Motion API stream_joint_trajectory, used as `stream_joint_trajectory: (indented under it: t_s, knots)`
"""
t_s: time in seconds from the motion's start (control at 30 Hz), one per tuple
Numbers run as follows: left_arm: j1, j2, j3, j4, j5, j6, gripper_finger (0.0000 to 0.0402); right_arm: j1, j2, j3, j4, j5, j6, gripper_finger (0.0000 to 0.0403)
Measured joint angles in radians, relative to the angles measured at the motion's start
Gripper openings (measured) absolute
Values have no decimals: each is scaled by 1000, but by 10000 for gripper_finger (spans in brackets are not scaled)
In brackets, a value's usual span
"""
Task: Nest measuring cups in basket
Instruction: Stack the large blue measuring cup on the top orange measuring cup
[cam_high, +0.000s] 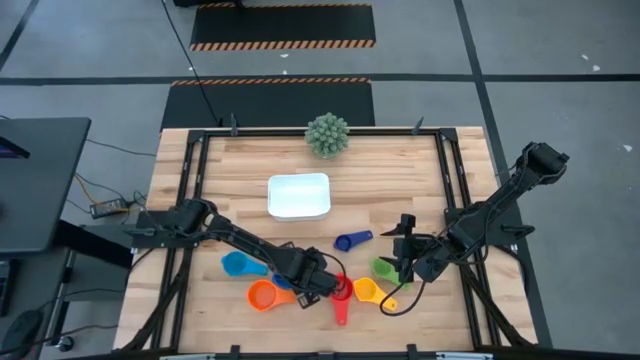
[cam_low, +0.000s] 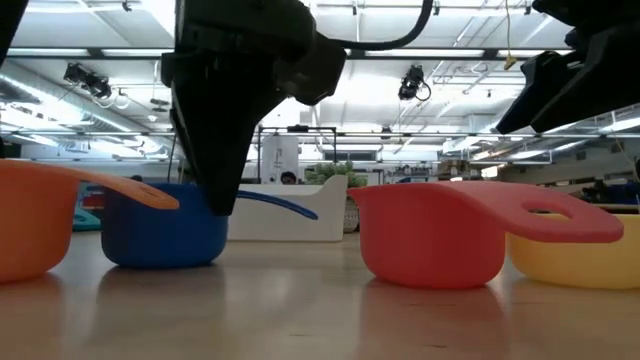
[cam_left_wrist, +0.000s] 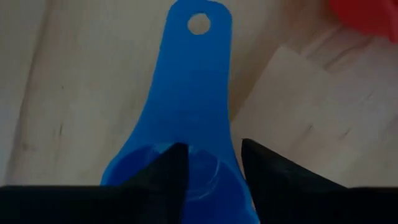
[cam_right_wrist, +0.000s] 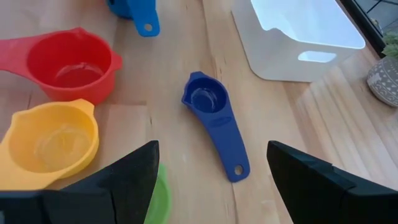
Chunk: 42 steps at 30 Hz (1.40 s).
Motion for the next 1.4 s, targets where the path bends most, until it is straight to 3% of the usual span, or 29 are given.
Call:
stream_joint_trajectory:
  t_s: [0.5, 0.93, 1.4]
  knots:
    - [-3, 0, 0, -1, -147, 500, 96, -23, 0, 0, 6, -1, 4, 306]
    - [-20, -5, 0, -11, -150, 597, 20, -76, 0, 1, 120, -18, 45, 306]
    - [-98, -11, 0, -57, -170, 717, 3, -85, 2, 1, 162, -16, 126, 306]
